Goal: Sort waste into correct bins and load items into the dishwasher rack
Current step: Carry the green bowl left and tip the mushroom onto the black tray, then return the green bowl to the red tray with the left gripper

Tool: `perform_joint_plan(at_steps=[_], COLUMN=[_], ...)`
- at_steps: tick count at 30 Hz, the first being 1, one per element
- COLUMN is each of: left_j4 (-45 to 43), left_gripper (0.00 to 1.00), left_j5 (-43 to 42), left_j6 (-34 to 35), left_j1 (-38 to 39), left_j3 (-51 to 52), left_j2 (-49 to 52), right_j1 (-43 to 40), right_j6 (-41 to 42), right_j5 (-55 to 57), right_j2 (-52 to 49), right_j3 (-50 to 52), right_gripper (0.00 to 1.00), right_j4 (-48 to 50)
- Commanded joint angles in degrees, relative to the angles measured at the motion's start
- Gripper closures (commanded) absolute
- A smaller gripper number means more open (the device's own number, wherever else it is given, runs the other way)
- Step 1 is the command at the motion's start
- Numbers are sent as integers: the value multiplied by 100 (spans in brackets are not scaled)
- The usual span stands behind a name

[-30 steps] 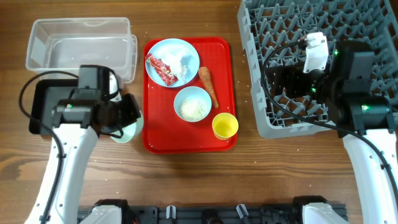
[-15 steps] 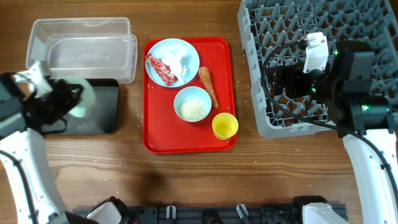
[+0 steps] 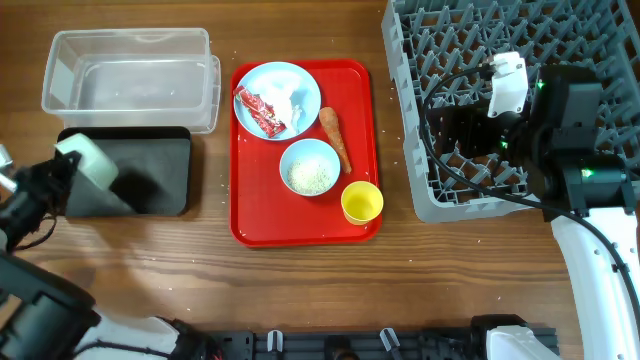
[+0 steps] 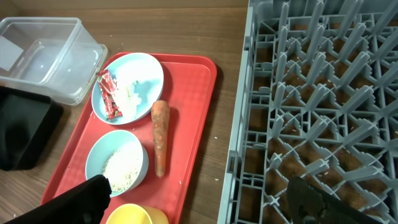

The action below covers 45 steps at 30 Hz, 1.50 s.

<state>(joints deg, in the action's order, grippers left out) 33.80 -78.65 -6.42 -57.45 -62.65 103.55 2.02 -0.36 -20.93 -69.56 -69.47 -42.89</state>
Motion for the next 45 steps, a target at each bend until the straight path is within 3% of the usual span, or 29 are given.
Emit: perform_joint_plan(at_steps=[1, 9, 13, 18, 21, 26, 33, 39, 45], left_j4=[-153, -457, -667, -660, -450, 931, 1797, 2155, 2500], left_gripper=[96, 96, 96, 96, 96, 96, 96, 96, 96], left_j5=[-1169, -1169, -1102, -212, 769, 3906, 6273, 7451, 7877], left_j6=[-44, -31, 391, 741, 887, 879, 887, 1405, 1786], left_j1=[-195, -197, -162, 404, 1147, 3473, 7023, 8415, 8813], left_j3=[-105, -105, -114, -269, -273, -273, -205, -205, -160], left_j2=[319, 317, 275, -553, -1491, -2859, -2535, -1805, -1556], right_j1=[-22, -22, -22, -22, -22, -22, -22, -22, -22], right_j6=[-96, -94, -96, -92, -90, -90, -96, -96, -98], right_j5=[57, 57, 55, 55, 55, 55, 57, 57, 57], right_j2=[-42, -42, -42, -42, -42, -42, -42, -42, -42], right_j3=[-103, -101, -101, -103, -103, -101, -101, -101, -103], right_gripper=[7, 7, 7, 7, 7, 7, 7, 7, 7], right_j4=[-24, -31, -35, -24, -26, -22, -24, -70, -70])
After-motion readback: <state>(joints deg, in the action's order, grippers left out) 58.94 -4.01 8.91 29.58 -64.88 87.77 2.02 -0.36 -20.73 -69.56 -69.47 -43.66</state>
